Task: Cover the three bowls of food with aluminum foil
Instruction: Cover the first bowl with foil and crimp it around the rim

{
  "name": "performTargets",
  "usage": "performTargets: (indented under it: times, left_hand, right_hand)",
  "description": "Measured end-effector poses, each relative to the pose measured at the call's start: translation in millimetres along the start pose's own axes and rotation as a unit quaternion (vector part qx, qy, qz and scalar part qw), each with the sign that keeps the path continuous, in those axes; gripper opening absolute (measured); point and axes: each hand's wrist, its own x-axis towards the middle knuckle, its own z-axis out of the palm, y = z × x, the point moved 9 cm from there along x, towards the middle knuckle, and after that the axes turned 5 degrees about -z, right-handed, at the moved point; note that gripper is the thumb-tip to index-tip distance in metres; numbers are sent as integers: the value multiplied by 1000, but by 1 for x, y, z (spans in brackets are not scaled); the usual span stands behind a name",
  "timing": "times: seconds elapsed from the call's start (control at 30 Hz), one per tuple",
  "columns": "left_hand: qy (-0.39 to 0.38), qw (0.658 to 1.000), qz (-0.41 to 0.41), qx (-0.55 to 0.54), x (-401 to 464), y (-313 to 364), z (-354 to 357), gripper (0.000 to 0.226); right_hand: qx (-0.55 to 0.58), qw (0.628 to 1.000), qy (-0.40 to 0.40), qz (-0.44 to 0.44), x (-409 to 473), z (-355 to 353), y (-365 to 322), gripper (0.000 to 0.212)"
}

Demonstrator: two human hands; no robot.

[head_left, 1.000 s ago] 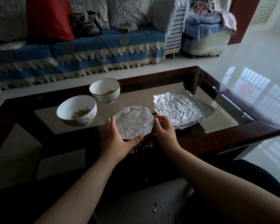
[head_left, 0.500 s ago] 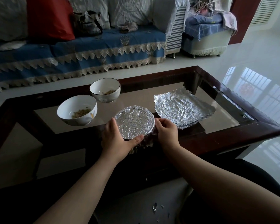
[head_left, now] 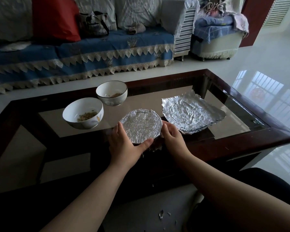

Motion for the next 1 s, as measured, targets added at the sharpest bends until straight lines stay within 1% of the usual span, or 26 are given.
performTargets:
  times: [0.1,0.17,0.23,0.33,0.37,0.43,0.5,0.6,0.7,0.87,0.9,1.0]
  left_hand:
    - [-4,1000,-17,-10,-3,-4,-1,137]
    - [-4,1000,-22,-5,-2,-6,-3,140]
    - [-1,1000,-2,-2,2,-5,-7,139]
    - [-11,996,86,19,11,6,-9,135]
    - [-24,995,99,19,14,8,-9,136]
    - [-53,994,100,9,17,9,-6,140]
    - [-63,993,98,0,18,11,-4,139]
    - [-55,993,101,12,17,12,-4,129]
    - [-46,993,103,25,18,11,-3,129]
    - [-44,993,101,27,19,8,-1,142]
    - [-41,993,102,28,19,7,-1,142]
    - [-37,993,103,31,21,7,-1,134]
  right_hand:
    - [6,999,-17,48,1,2,9,49]
    - [16,998,-25,61,2,1,9,53]
    - [29,997,-23,74,3,-2,11,50]
    - [78,992,-19,93,2,-1,15,40]
    - [105,989,-13,99,2,-1,17,35]
    - [140,985,1,100,4,0,19,24]
    - [150,984,13,95,4,1,20,17]
    - [170,980,27,97,4,3,24,14]
    - [191,976,45,97,3,3,23,8]
    - [231,965,44,117,2,7,24,14]
    - [244,961,41,120,3,8,24,14]
    - [266,955,14,130,3,12,26,16]
